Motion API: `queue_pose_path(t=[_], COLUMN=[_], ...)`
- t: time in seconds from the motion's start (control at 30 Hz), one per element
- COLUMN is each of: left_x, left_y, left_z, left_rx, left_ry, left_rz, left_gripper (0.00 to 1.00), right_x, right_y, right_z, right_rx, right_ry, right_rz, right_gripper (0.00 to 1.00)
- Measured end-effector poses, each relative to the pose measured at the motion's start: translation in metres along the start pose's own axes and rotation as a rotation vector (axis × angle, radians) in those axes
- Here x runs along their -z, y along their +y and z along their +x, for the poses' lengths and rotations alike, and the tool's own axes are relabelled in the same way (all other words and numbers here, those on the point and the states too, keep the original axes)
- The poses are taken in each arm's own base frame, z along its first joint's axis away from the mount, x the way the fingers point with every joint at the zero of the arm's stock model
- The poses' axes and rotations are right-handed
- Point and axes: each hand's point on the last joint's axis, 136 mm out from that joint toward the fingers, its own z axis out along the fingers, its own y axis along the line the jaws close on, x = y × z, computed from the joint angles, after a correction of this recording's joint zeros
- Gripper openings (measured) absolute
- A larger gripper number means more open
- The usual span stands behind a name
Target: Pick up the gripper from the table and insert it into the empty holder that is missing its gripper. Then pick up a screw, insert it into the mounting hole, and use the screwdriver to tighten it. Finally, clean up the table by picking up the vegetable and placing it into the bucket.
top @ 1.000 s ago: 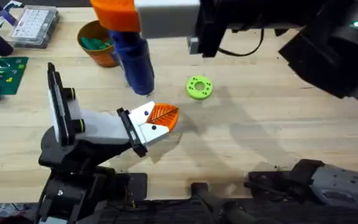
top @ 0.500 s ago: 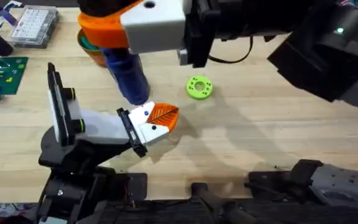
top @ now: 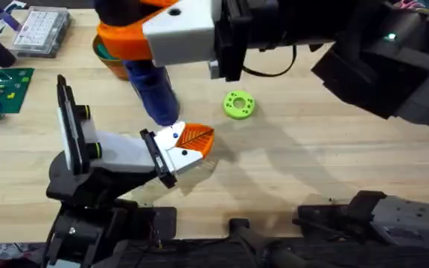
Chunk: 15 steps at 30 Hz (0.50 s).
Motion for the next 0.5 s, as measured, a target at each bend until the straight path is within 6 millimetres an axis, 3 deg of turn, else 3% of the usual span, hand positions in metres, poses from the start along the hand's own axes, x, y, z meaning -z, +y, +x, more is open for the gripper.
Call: queue_pose_path(t=[0.5], left_x=[0.000], left_y=[0.000], left_z=[0.000], left_rx=[0.000], left_ry=[0.000], left_rz=[0.000], left_gripper=[0.017], right_x=[-0.005], right_y=[-0.009], right_z=[0.016], right_rx=[-0.035], right_ry=[0.029], right_rz=[0.004], right_gripper=[0.027])
